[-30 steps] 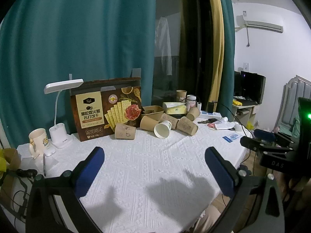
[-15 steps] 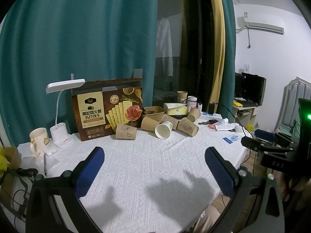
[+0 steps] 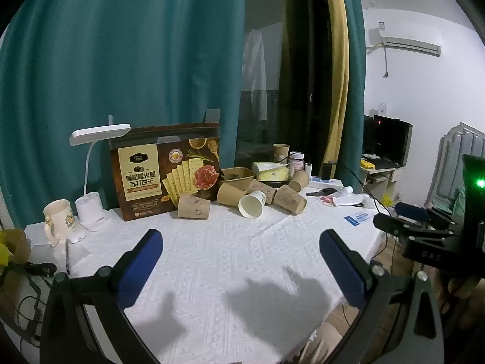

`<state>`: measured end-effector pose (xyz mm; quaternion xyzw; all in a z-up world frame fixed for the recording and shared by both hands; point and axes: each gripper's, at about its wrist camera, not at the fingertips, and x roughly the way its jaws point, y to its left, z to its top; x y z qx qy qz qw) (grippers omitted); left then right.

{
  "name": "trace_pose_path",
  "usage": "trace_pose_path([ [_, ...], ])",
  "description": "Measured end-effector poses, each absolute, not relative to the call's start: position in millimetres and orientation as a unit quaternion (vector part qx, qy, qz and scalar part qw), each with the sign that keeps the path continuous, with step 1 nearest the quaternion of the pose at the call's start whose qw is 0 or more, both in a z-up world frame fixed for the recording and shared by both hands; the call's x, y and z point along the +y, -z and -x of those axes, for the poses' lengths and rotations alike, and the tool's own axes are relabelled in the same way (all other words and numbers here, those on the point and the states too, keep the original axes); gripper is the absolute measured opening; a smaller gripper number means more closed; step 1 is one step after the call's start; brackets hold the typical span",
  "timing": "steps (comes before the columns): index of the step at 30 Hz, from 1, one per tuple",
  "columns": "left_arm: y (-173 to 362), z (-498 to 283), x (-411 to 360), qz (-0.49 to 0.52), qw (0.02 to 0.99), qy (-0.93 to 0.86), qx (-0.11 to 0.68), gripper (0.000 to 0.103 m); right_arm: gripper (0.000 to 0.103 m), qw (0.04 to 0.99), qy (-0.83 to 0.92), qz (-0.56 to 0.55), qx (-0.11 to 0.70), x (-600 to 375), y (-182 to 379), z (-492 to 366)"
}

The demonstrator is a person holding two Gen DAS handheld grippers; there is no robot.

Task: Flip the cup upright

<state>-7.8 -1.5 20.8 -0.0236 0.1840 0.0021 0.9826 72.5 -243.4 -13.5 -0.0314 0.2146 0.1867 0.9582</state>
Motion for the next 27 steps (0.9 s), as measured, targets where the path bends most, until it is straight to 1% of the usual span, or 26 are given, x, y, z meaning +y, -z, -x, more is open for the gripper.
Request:
trace_pose_path([
  [27, -21.0, 9.8, 0.2, 0.026, 0.983, -0.002, 0.182, 0.103, 0.068, 0.958, -0.189, 0.032, 0.213, -245.1, 11.1, -75.0],
])
